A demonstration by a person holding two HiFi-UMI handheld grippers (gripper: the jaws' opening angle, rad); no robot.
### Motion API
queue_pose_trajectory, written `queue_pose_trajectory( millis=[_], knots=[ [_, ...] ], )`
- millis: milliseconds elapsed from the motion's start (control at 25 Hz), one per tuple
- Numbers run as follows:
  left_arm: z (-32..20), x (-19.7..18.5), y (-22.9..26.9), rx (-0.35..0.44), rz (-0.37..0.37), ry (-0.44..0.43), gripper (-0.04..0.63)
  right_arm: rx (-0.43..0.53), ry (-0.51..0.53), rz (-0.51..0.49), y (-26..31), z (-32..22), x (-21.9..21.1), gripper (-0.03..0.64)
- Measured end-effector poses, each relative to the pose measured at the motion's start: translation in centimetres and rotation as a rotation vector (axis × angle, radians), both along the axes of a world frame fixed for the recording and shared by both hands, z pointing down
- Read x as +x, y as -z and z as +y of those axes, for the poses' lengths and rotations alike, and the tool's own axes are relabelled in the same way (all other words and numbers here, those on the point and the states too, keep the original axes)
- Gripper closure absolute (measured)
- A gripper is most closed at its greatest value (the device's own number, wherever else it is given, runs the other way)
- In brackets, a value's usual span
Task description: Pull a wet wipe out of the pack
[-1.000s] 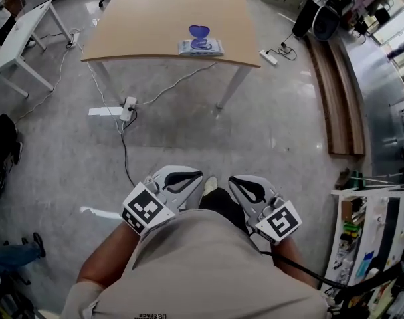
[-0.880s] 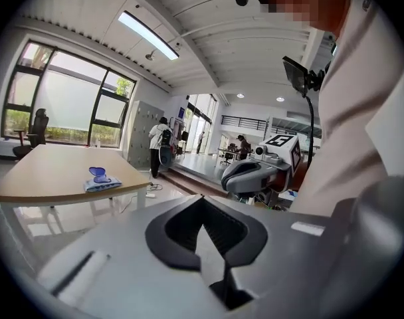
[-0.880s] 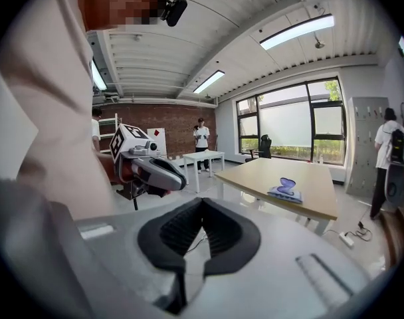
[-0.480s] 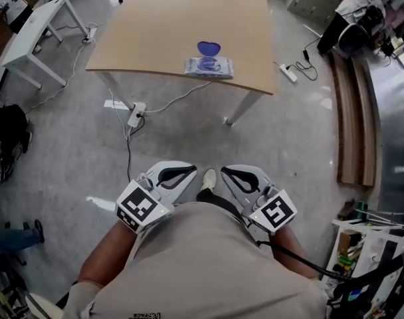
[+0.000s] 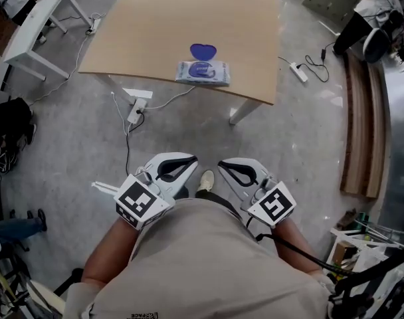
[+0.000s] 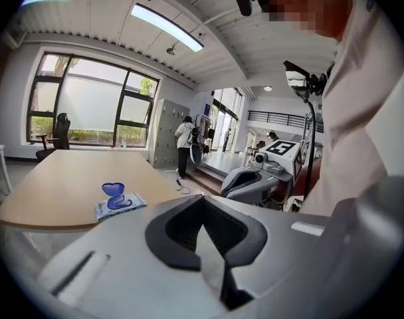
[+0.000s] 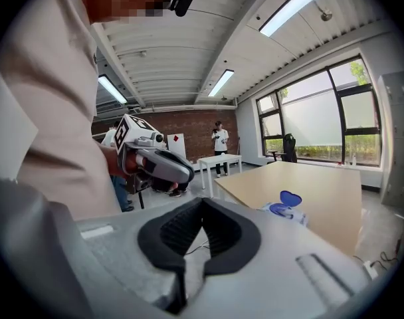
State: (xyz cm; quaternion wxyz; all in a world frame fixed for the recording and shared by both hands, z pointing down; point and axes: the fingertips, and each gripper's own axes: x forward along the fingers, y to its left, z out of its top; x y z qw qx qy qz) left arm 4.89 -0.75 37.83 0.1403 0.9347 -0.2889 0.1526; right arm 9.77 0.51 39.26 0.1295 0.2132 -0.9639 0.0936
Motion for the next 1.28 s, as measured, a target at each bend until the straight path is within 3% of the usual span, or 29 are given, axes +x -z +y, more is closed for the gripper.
queue_pose_trajectory(
  millis=[360, 800, 1000, 1280],
  knots=[
    [-7.9, -2.6, -1.8, -0.019, 0.003, -0.018, 0.591, -0.015, -0.041, 0.027, -1.2, -7.6, -1.9, 0.615],
    [-21.9, -6.0, -4.5, -0.017, -0.010, -0.159, 0.590, -0.013, -0.149, 0.104, -1.2, -20.5, -5.5, 0.615],
    [-25.9, -7.6, -6.4, -0.028, -0.034, -0.224, 0.591, 0.002, -0.161, 0.187, -3.3, -25.1, -7.3, 0.615],
    [-30.1, -7.4, -9.8, -0.079, -0.073, -0.193, 0.591, -0.009, -0.107, 0.272, -7.9, -29.7, -5.9, 0.614]
  ],
)
